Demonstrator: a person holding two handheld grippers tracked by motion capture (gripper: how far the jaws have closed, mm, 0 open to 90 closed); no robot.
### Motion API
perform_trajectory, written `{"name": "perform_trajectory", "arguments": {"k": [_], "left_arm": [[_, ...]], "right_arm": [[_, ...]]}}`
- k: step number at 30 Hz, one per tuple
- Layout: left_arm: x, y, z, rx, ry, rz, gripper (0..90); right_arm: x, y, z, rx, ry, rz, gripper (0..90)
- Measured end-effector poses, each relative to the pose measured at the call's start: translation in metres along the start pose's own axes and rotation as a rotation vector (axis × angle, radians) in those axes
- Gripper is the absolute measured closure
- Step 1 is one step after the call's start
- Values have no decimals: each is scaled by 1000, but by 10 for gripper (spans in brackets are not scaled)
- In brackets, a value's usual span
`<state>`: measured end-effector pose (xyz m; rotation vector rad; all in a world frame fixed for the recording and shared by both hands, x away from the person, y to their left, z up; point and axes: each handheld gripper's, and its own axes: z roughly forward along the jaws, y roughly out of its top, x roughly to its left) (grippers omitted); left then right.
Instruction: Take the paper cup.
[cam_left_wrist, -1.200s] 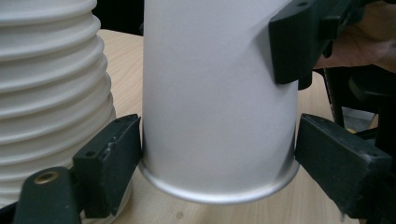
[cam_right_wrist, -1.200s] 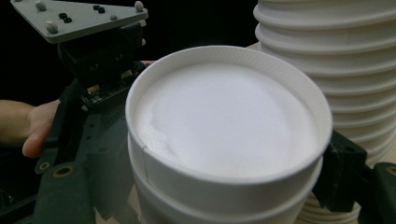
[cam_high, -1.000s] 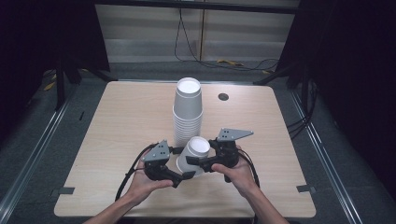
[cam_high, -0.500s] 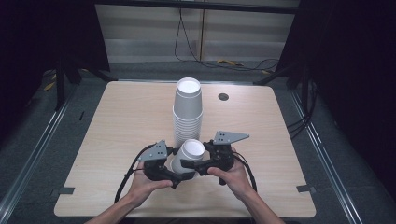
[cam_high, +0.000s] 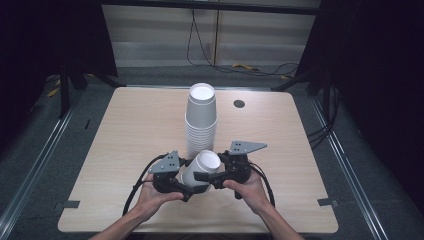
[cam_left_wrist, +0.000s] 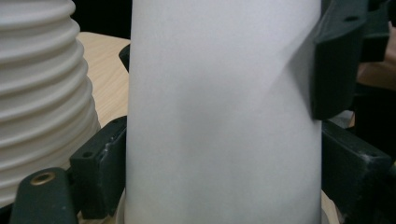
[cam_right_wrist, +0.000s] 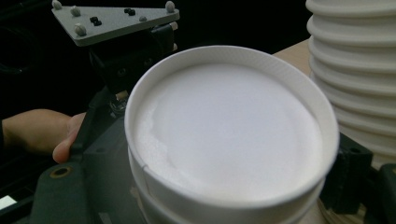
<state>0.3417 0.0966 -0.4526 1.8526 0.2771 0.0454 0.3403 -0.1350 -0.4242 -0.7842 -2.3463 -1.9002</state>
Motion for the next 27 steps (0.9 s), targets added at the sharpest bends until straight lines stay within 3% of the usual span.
{"name": "perform_trajectory", "arguments": {"k": [4, 14, 27], "left_arm": [[2, 0, -1, 10, -3, -12, 150], [2, 1, -7, 35, -8, -21, 151], [14, 1, -17, 112, 15, -42, 151]], "right_arm": [[0, 0, 1, 6, -14, 7, 140], [0, 4, -7, 8, -18, -12, 140], [-1, 7, -14, 24, 5, -8, 142]]}}
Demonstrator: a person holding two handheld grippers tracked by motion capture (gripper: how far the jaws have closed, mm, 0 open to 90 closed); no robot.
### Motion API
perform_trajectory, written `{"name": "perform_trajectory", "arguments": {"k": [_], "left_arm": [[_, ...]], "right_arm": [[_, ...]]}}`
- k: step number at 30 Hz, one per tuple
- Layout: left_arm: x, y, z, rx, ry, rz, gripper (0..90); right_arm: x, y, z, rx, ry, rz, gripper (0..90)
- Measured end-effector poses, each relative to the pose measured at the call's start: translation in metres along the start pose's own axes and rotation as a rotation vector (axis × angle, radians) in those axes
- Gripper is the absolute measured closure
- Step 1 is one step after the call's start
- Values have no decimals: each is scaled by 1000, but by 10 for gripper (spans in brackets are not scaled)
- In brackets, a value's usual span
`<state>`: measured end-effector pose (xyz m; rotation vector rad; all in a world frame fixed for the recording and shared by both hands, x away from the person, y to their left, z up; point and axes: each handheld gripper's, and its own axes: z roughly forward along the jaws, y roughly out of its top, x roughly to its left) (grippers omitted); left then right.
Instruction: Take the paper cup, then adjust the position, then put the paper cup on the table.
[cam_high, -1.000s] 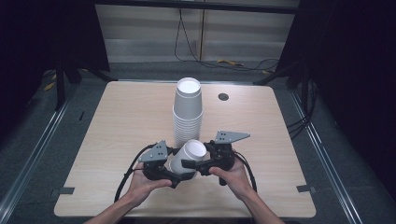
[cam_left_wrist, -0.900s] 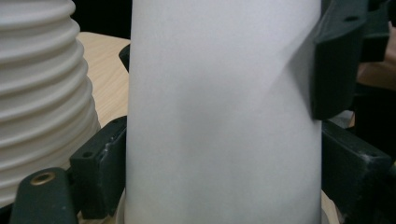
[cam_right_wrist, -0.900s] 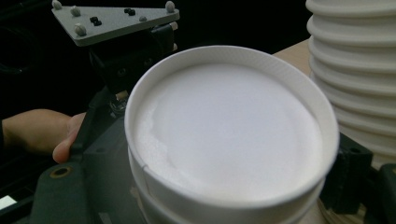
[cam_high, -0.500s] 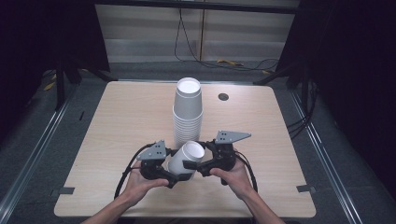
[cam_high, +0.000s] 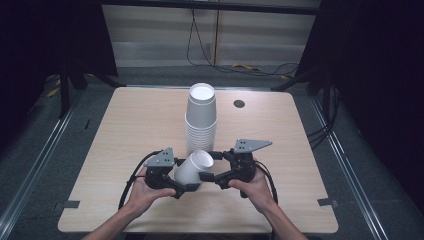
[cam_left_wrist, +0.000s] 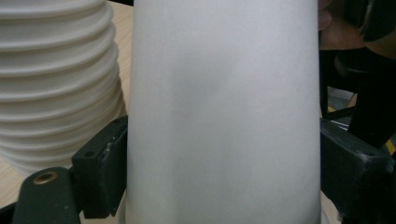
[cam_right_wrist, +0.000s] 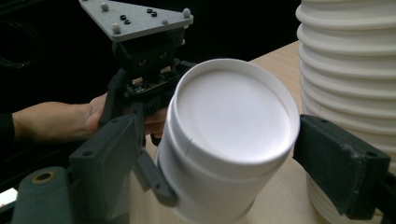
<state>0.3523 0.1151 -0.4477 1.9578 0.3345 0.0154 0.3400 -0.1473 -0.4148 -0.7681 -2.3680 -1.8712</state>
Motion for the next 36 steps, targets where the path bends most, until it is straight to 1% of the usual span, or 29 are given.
{"name": "perform_trajectory", "arguments": {"k": [2, 4, 8, 10, 12, 14, 16, 18, 19, 20, 21, 22, 23, 26, 27, 28, 29, 30, 31, 33, 34, 36], "left_arm": [[1, 1, -2, 15, 4, 5, 152], [1, 2, -4, 17, 9, 3, 152], [3, 2, -6, 38, 15, -6, 153], [4, 2, -6, 50, 17, -3, 153], [4, 2, -6, 61, 14, -9, 153], [3, 3, -5, 86, 16, -12, 155], [2, 4, -3, 109, 21, 5, 155], [0, 6, -3, 102, -4, -36, 155], [-2, 9, -2, 110, -9, -30, 155], [-5, 12, -1, 133, 6, 3, 155], [-6, 13, -1, 135, 4, 8, 155], [-6, 13, 0, 132, -2, 4, 155], [-6, 13, 0, 135, 1, 0, 155], [-5, 12, 1, 169, 12, 18, 155], [-5, 11, 1, 174, 11, 19, 155], [-6, 12, 0, 184, 15, 29, 155], [-6, 11, 0, 185, 20, 24, 155], [-5, 12, -1, 212, 23, 45, 155], [-5, 12, -1, 214, 27, 49, 156], [-4, 13, -1, 221, 28, 57, 156], [-4, 13, -1, 229, 35, 62, 157], [-3, 12, -2, 242, 33, 63, 157]], "right_arm": [[0, 0, -2, 12, -8, -4, 142], [-2, 0, -5, 25, -13, -9, 142], [-4, 2, -12, 26, -43, -21, 152], [-4, 3, -14, 44, -62, -36, 153], [-5, 2, -16, 61, -62, -36, 155], [-5, 1, -16, 84, -65, -40, 156], [-6, -1, -15, 100, -62, -34, 156], [-8, -3, -14, 117, -57, -29, 156], [-9, -4, -14, 120, -57, -26, 155], [-9, -5, -14, 130, -56, -25, 155], [-9, -5, -14, 141, -54, -26, 155], [-9, -5, -15, 143, -55, -28, 155], [-9, -5, -15, 148, -49, -28, 155], [-9, -5, -16, 171, -46, -35, 155], [-8, -5, -16, 181, -45, -39, 155], [-9, -5, -16, 187, -42, -42, 155], [-8, -6, -15, 202, -39, -45, 155], [-8, -6, -14, 211, -40, -51, 155], [-8, -6, -14, 224, -34, -50, 155], [-7, -6, -12, 256, -39, -55, 155], [-7, -6, -12, 267, -33, -52, 158], [-6, -6, -11, 286, -28, -55, 169]]}}
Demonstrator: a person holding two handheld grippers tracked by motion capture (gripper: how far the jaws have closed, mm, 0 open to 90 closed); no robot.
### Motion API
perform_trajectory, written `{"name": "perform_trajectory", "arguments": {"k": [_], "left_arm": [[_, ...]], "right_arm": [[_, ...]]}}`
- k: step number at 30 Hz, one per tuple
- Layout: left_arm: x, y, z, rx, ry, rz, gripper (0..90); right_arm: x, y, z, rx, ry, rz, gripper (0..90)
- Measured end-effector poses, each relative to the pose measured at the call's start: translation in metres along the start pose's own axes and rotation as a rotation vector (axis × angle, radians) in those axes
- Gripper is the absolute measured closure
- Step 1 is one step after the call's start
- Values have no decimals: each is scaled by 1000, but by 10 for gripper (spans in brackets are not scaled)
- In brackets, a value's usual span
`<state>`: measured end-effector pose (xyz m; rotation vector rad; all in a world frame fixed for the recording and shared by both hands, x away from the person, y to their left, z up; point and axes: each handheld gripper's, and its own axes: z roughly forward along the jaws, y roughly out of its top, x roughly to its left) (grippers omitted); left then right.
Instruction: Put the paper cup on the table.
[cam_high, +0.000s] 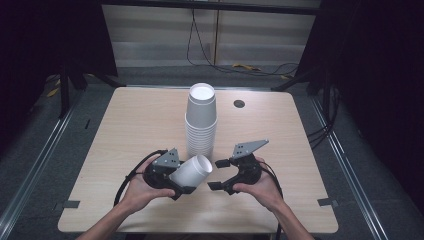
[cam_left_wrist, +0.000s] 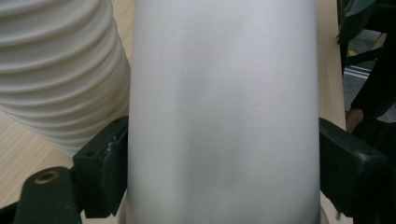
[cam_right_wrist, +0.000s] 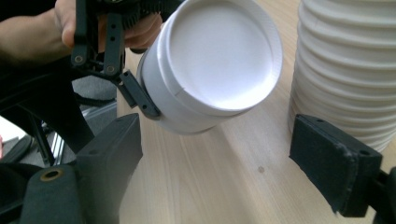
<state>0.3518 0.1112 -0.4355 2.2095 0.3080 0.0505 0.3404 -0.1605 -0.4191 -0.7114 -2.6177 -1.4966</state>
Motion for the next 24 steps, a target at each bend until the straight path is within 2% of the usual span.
{"name": "perform_trajectory", "arguments": {"k": [1, 8, 16, 21, 24], "left_arm": [[0, 0, 0, 2, 4, -9, 157], [2, -2, 6, 70, -3, 21, 157], [-2, -2, 10, 100, -21, 25, 156], [-4, 1, 11, 130, -28, 58, 156], [-8, 3, 13, 153, -31, 91, 156]], "right_arm": [[0, 0, 1, 7, 5, -3, 169], [0, 3, 4, 84, -1, -55, 166], [4, 2, 10, 157, -8, -89, 166], [5, 2, 12, 197, -13, -116, 170], [6, 2, 12, 220, -17, -130, 176]]}}
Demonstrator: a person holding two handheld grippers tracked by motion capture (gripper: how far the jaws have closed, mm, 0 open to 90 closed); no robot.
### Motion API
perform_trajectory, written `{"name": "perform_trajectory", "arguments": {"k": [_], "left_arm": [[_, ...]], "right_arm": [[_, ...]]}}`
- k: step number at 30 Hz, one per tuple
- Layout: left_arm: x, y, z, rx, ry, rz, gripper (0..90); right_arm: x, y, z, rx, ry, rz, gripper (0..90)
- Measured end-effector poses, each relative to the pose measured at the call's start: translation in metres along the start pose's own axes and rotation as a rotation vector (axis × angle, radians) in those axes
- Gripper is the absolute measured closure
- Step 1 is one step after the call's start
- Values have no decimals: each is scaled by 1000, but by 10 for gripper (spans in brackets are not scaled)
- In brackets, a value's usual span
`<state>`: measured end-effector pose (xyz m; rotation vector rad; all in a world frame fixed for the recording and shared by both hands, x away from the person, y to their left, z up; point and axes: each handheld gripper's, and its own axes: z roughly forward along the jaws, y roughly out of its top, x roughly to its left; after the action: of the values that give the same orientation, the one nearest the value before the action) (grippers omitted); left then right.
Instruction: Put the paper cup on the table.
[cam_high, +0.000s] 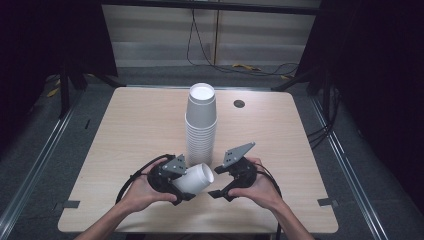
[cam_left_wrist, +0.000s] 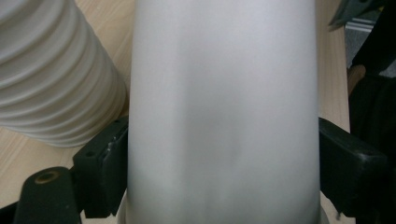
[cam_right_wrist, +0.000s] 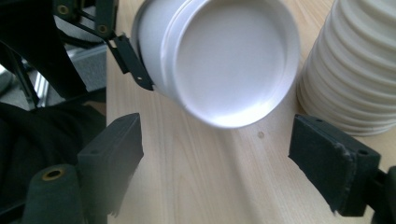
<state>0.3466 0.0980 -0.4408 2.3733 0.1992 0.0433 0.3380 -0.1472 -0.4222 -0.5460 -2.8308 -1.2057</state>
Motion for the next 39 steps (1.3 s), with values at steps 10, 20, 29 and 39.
{"name": "perform_trajectory", "arguments": {"k": [10, 20, 29, 39], "left_arm": [[-3, 2, 2, 31, 21, 44, 154], [-7, 2, 8, 101, 10, 92, 155], [-11, 7, 11, 128, 0, 122, 155], [-16, 9, 17, 147, -21, 136, 155]], "right_arm": [[0, 5, 9, 66, -6, -31, 179], [1, 10, 17, 130, -6, -43, 176], [3, 11, 21, 171, 30, -70, 212], [6, 14, 32, 220, 61, -96, 174]]}}
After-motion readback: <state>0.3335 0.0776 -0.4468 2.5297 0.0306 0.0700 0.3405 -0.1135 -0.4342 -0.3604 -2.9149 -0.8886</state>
